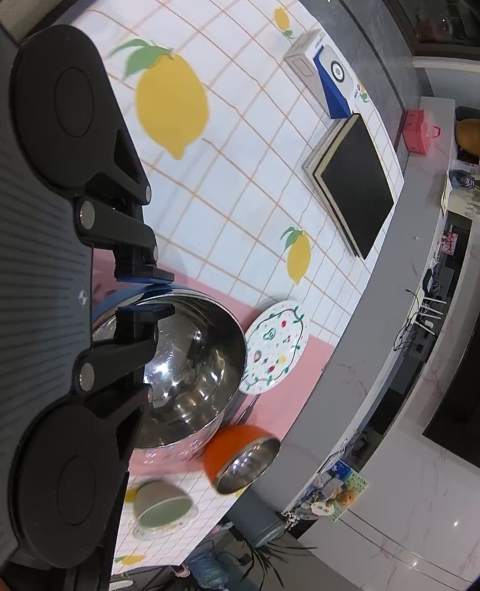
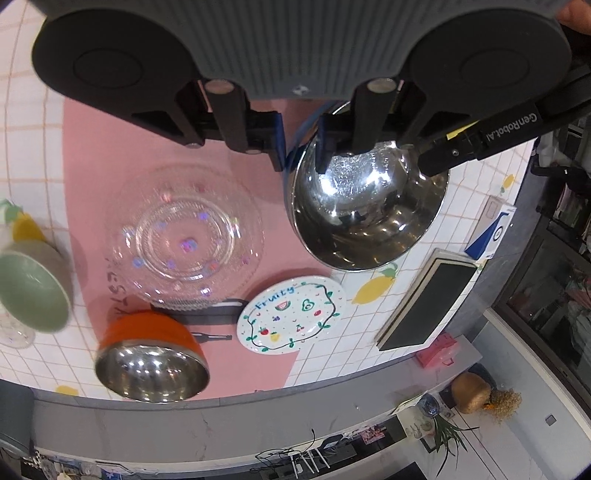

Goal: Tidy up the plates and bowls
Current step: 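Lift the blue steel bowl with the right tool, then carry the blue steel bowl toward the orange steel bowl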

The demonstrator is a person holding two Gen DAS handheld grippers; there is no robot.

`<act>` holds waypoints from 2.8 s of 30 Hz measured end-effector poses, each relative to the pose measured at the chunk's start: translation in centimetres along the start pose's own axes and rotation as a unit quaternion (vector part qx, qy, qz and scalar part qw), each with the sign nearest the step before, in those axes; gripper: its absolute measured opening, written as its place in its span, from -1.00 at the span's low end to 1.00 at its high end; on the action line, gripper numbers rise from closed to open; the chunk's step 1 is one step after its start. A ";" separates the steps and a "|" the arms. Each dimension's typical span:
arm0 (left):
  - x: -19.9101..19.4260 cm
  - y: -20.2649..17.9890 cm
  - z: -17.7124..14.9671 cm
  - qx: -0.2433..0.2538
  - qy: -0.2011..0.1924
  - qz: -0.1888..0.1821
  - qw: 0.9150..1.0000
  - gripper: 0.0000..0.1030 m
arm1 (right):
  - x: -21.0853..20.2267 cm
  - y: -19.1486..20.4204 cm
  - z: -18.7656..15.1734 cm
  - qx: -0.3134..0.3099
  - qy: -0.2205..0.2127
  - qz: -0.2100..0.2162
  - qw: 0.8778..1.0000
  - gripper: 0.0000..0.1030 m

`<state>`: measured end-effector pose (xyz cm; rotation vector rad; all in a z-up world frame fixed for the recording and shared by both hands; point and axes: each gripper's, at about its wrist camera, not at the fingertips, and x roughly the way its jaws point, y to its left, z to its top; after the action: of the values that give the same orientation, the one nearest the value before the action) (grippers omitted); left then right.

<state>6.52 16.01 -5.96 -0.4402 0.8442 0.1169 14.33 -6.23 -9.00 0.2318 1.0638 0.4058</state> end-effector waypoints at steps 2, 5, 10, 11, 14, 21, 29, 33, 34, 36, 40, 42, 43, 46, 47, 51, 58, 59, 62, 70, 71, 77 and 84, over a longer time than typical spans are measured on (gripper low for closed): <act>-0.7 -0.3 -0.8 0.004 0.005 0.000 1.000 -0.78 | -0.9 -0.4 -0.9 0.008 0.005 0.003 1.000 -0.71; -1.5 -0.8 -1.8 0.013 0.016 0.000 1.000 -0.78 | -1.9 -1.2 -2.2 0.026 0.013 0.008 1.000 -0.71; -2.3 -1.4 -3.6 0.026 0.032 0.003 0.999 -0.78 | -3.1 -2.3 -4.3 0.044 0.024 0.008 0.999 -0.71; -2.3 -1.4 -3.9 0.027 0.035 0.004 0.999 -0.78 | -3.2 -2.4 -4.7 0.046 0.025 0.007 0.999 -0.71; -2.4 -1.7 -4.7 0.032 0.044 0.009 0.998 -0.78 | -3.6 -2.6 -5.6 0.046 0.028 0.006 0.999 -0.70; -2.6 -2.0 -6.0 0.043 0.055 0.025 0.997 -0.78 | -3.7 -3.1 -6.6 0.051 0.034 0.012 0.998 -0.70; -2.1 -2.1 -6.6 0.050 0.068 0.048 0.995 -0.78 | -2.9 -3.2 -7.6 0.053 0.048 0.011 0.997 -0.70; -2.1 -1.9 -6.5 0.048 0.068 0.054 0.995 -0.78 | -2.5 -3.1 -7.7 0.053 0.049 0.015 0.997 -0.71; -2.0 -1.9 -6.5 0.048 0.068 0.056 0.995 -0.78 | -2.4 -3.0 -7.6 0.053 0.048 0.016 0.997 -0.71; -1.9 -1.9 -6.5 0.050 0.070 0.060 0.994 -0.78 | -2.4 -2.9 -7.5 0.048 0.047 0.015 0.998 -0.70; -1.9 -1.9 -6.5 0.050 0.068 0.058 0.995 -0.69 | -2.4 -2.7 -7.5 0.041 0.048 0.016 0.998 -0.65; -2.0 -2.1 -6.4 0.054 0.063 0.058 0.995 -0.52 | -2.6 -2.7 -7.5 0.038 0.047 0.015 0.998 -0.61; -2.1 -2.2 -6.4 0.058 0.059 0.059 0.995 -0.41 | -2.7 -2.6 -7.4 0.034 0.045 0.012 0.998 -0.57; -2.4 -2.6 -6.2 0.065 0.051 0.061 0.995 -0.36 | -3.3 -2.4 -7.2 0.025 0.038 0.006 0.999 -0.23; -2.5 -2.6 -6.1 0.064 0.047 0.062 0.995 -0.34 | -3.5 -2.4 -7.1 0.021 0.034 0.005 0.999 -0.22; -3.6 -3.1 -5.6 0.068 0.017 0.068 0.995 -0.32 | -4.8 -2.2 -6.7 0.003 0.012 -0.006 1.000 -0.13; -5.4 -5.5 -4.4 0.096 -0.038 0.067 0.992 -0.28 | -7.5 -3.0 -5.7 -0.013 -0.034 -0.025 0.999 -0.05; -5.6 -5.9 -4.3 0.098 -0.043 0.060 0.992 -0.28 | -7.8 -3.2 -5.5 -0.014 -0.042 -0.030 0.999 -0.03; -5.8 -7.3 -4.1 0.110 -0.056 0.048 0.991 -0.28 | -9.0 -4.1 -5.2 -0.020 -0.067 -0.050 0.996 0.02; -5.1 -10.8 -4.6 0.126 -0.060 0.008 0.990 -0.28 | -10.7 -7.6 -4.9 -0.011 -0.102 -0.080 0.991 0.06; -5.0 -11.3 -4.7 0.129 -0.059 0.003 0.990 -0.27 | -10.8 -8.2 -4.8 -0.008 -0.103 -0.083 0.991 0.06; -3.8 -13.6 -5.3 0.141 -0.043 -0.025 0.989 -0.27 | -10.8 -10.9 -5.1 0.016 -0.101 -0.100 0.990 0.06; -1.8 -15.4 -5.7 0.150 -0.017 -0.045 0.988 -0.26 | -10.1 -12.6 -4.8 0.029 -0.096 -0.106 0.989 0.06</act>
<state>5.58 -0.13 -2.85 -0.1927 0.7924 -0.0864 8.44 -22.02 -7.93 0.2020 0.9010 0.1578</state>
